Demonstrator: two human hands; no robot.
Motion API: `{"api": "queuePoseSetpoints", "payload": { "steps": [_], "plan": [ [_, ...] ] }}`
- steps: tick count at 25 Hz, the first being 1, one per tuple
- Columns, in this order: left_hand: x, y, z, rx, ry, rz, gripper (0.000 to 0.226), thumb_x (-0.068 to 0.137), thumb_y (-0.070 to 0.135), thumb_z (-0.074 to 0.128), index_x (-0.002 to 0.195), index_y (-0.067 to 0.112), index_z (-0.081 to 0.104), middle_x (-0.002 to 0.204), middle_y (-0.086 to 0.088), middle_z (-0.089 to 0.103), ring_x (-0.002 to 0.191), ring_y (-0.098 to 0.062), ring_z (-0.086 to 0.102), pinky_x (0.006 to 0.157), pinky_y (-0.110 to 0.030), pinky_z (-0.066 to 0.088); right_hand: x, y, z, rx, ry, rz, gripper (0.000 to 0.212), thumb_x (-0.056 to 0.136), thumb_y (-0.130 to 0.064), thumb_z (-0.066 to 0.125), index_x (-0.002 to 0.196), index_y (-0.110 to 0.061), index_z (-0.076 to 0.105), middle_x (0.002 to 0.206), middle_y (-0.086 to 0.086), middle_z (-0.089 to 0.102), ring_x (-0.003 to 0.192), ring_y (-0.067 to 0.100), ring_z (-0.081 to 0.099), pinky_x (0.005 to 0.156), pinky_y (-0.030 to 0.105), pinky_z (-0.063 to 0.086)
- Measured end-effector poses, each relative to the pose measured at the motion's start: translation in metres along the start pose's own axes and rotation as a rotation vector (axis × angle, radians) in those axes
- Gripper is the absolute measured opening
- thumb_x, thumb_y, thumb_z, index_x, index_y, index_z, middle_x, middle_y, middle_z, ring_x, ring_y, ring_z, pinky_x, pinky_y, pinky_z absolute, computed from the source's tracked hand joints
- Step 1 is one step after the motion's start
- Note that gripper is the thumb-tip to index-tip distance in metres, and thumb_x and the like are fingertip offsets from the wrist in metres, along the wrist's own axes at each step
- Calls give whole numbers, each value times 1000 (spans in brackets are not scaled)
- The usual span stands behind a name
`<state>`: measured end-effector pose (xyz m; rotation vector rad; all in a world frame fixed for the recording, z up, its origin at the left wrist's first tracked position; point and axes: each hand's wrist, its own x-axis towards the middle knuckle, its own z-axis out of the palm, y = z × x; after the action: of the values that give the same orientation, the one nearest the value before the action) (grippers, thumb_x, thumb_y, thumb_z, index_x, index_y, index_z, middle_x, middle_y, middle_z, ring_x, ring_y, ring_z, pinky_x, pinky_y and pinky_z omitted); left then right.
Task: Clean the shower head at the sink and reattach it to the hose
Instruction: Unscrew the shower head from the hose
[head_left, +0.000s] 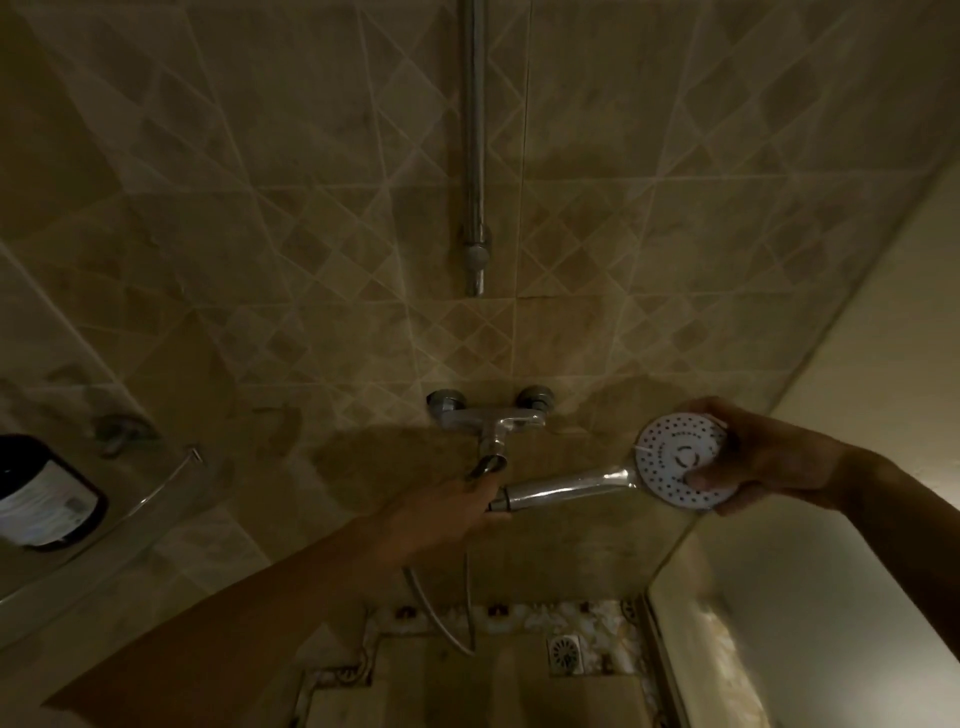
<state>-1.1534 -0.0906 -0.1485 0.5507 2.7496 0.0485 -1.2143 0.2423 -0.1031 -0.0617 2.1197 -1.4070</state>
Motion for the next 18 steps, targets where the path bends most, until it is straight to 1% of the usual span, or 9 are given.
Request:
{"api": "queuePoseSetpoints", "payload": {
  "steps": [2,4,6,8,11,13,14,16,18],
  "plan": [
    [2,-7,3,-31,53,-26,44,101,42,33,136,16,29,118,-12,61,101,-30,59,79,-35,44,6,8,7,101,57,-49,65,59,5,83,112,-19,53,119,16,61,105,37,65,74,56,58],
    [3,-12,4,-81,91,-41,41,100,46,32,129,17,35,111,-12,63,94,-28,60,73,-35,45,16,16,13,377,64,-17,65,47,-15,93,102,-19,59,121,16,62,111,36,61,80,51,55],
    [2,-12,3,-128,127,-41,39,99,48,32,123,18,38,107,-11,63,90,-28,60,69,-33,43,27,18,18,680,125,65,50,61,-34,86,102,-15,63,127,21,60,114,36,59,83,45,54],
    [1,-13,3,-160,176,-31,38,98,50,34,121,20,38,111,-9,63,95,-28,61,74,-34,46,34,21,15,820,212,136,44,70,-29,79,105,-8,63,132,25,54,111,37,57,76,42,59],
    [1,-19,4,-135,158,-25,37,97,49,35,123,22,34,113,-9,62,98,-26,60,79,-36,49,26,22,11,737,94,170,89,39,-18,96,118,0,59,134,33,54,112,46,60,74,46,61],
    [0,-22,4,-91,113,-37,38,97,49,33,126,24,29,116,-9,60,101,-26,58,82,-39,48,13,18,11,716,-19,199,79,54,-16,91,123,3,58,121,31,64,102,49,66,60,39,62],
    [-1,-21,2,-81,106,-43,40,97,49,32,129,25,28,117,-9,59,103,-27,57,84,-39,47,9,18,9,709,-31,189,79,53,-14,92,123,1,59,116,29,67,97,47,68,54,36,62],
    [-2,-18,-2,-91,115,-34,43,97,49,31,131,23,30,118,-9,59,104,-28,56,84,-38,45,6,22,0,665,-37,100,105,31,-10,100,127,-6,57,115,22,70,97,39,71,58,35,62],
    [-3,-13,-7,-106,116,-10,42,98,48,32,131,22,33,119,-9,59,105,-27,57,83,-37,44,5,23,-9,545,-61,26,121,26,-6,101,135,-16,51,122,16,69,102,35,70,71,40,62]
  ]
}}
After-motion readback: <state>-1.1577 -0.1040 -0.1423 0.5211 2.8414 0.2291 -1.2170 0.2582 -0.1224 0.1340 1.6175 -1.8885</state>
